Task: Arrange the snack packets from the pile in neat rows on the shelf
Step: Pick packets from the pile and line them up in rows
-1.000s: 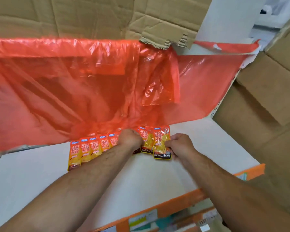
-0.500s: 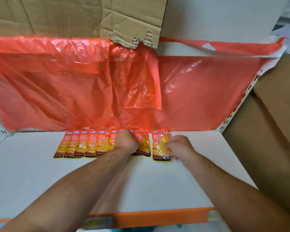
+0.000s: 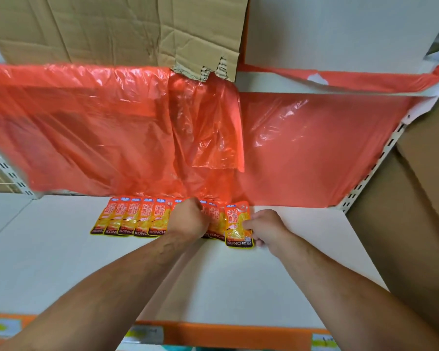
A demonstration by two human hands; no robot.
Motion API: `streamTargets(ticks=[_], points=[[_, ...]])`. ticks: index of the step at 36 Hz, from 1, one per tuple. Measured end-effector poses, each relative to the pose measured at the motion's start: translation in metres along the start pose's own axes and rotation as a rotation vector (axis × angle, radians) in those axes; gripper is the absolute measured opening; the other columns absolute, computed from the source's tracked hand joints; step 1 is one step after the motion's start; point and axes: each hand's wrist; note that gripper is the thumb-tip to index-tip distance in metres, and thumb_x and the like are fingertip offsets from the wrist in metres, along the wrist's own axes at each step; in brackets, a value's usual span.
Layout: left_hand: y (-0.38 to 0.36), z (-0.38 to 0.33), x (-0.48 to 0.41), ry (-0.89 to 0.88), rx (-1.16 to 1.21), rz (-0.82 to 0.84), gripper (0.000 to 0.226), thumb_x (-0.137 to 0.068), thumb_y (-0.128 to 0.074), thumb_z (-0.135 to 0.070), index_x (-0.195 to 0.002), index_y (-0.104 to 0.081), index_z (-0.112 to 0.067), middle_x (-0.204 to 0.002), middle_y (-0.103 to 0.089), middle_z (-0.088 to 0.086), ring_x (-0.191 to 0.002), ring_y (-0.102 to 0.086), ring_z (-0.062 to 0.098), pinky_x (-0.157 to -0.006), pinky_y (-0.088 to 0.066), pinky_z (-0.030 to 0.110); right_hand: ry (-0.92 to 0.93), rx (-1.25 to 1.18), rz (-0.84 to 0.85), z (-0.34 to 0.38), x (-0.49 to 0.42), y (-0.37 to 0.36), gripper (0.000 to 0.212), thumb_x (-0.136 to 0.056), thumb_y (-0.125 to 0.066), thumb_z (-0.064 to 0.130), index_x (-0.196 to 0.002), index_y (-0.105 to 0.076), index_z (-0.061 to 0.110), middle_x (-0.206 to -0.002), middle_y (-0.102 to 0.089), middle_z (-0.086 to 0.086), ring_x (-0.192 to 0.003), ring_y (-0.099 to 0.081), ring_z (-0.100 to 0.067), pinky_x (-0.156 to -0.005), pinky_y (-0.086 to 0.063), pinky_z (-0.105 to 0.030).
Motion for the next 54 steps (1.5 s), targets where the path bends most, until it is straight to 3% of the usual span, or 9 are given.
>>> streamTargets(ticks=[3,12,18,22,32,37,41,46,54], points=[[0.01,0.005,-0.002,-0.042,-0.013,-0.029,0.018,-0.081,-0.067,-0.03,-0.095,-0.062,-0.019,-0.086,-0.069,0.005,-0.079,-0.065,0.026,-0.068,-0.05,0.031,-0.01,-0.001,0.009,0.008,-0.003,-0.007,0.015,-0.08,-0.07,0.004,-0.09,-0.059,0.007,-0.056,-0.049,-0.006,-0.045,-0.041,-0.017,-0.042,-0.03,-0.022],[0.027,0.023,-0.004,-0.077,-0.024,-0.054,0.022,-0.081,-0.066,-0.03,-0.099,-0.063,-0.017,-0.083,-0.068,0.002,-0.075,-0.063,0.023,-0.064,-0.048,0.03,-0.015,0.236,-0.134,0.021,-0.007,-0.026,0.024,-0.075,-0.076,0.016,-0.062,-0.058,0.008,-0.054,-0.061,-0.007,-0.038,-0.052,-0.018,-0.041,-0.038,-0.02],[0.03,0.03,-0.007,-0.091,-0.038,-0.05,0.022,-0.083,-0.065,-0.029,-0.101,-0.064,-0.016,-0.084,-0.069,0.003,-0.074,-0.064,0.024,-0.065,-0.049,0.031,0.028,0.465,-0.185,0.03,-0.005,-0.03,0.019,-0.07,-0.073,0.021,-0.075,-0.056,0.015,-0.085,-0.069,-0.002,-0.079,-0.069,-0.024,-0.065,-0.056,-0.03],[0.029,0.034,-0.008,-0.109,-0.042,-0.049,0.027,-0.083,-0.066,-0.03,-0.107,-0.065,-0.016,-0.09,-0.071,0.005,-0.081,-0.065,0.025,-0.07,-0.051,0.031,0.024,0.522,-0.188,0.032,-0.003,-0.032,0.022,-0.07,-0.073,0.023,-0.086,-0.059,0.019,-0.092,-0.07,-0.002,-0.084,-0.069,-0.025,-0.074,-0.059,-0.033],[0.028,0.035,-0.002,-0.191,-0.125,-0.036,0.036,-0.085,-0.062,-0.031,-0.117,-0.064,-0.016,-0.104,-0.068,0.005,-0.093,-0.063,0.025,-0.077,-0.05,0.032,0.054,0.559,-0.254,0.026,0.003,-0.032,0.024,-0.073,-0.069,0.026,-0.071,-0.045,0.022,-0.083,-0.063,0.002,-0.083,-0.068,-0.024,-0.064,-0.052,-0.029],[0.031,0.034,0.005,-0.327,-0.274,-0.073,0.04,-0.087,-0.057,-0.033,-0.123,-0.063,-0.017,-0.115,-0.066,0.007,-0.107,-0.058,0.027,-0.086,-0.05,0.035,0.137,0.614,-0.259,0.018,0.004,-0.034,0.023,-0.072,-0.058,0.032,-0.089,-0.062,0.017,-0.088,-0.07,-0.001,-0.08,-0.067,-0.026,-0.064,-0.053,-0.029],[0.034,0.033,0.011,-0.393,-0.392,-0.096,0.042,-0.091,-0.049,-0.042,-0.126,-0.061,-0.022,-0.119,-0.065,0.003,-0.109,-0.055,0.027,-0.088,-0.047,0.035,0.318,0.739,-0.327,0.018,0.015,-0.034,0.031,-0.086,-0.057,0.039,-0.11,-0.065,0.022,-0.109,-0.067,-0.002,-0.102,-0.062,-0.026,-0.078,-0.052,-0.032],[0.035,0.038,0.027,-0.359,-0.458,-0.068,0.053,-0.092,-0.043,-0.048,-0.141,-0.046,-0.027,-0.14,-0.053,-0.002,-0.126,-0.046,0.024,-0.102,-0.04,0.036,0.596,0.89,-0.284,0.018,0.026,-0.045,0.046,-0.089,-0.054,0.043,-0.13,-0.057,0.024,-0.132,-0.056,0.001,-0.123,-0.047,-0.025,-0.1,-0.042,-0.035],[0.051,0.07,0.057,-0.187,-0.484,-0.019,0.076,-0.083,-0.025,-0.059,-0.151,-0.032,-0.026,-0.156,-0.035,0.002,-0.141,-0.031,0.026,-0.116,-0.027,0.04,0.75,1.014,-0.081,0.016,0.043,-0.078,0.062,-0.091,-0.048,0.05,-0.148,-0.038,0.029,-0.158,-0.031,0.004,-0.145,-0.023,-0.021,-0.116,-0.025,-0.043]])
Point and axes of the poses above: each hand's wrist, its own x-axis away from the middle knuckle, its own y-axis out of the back of the hand, z = x × y
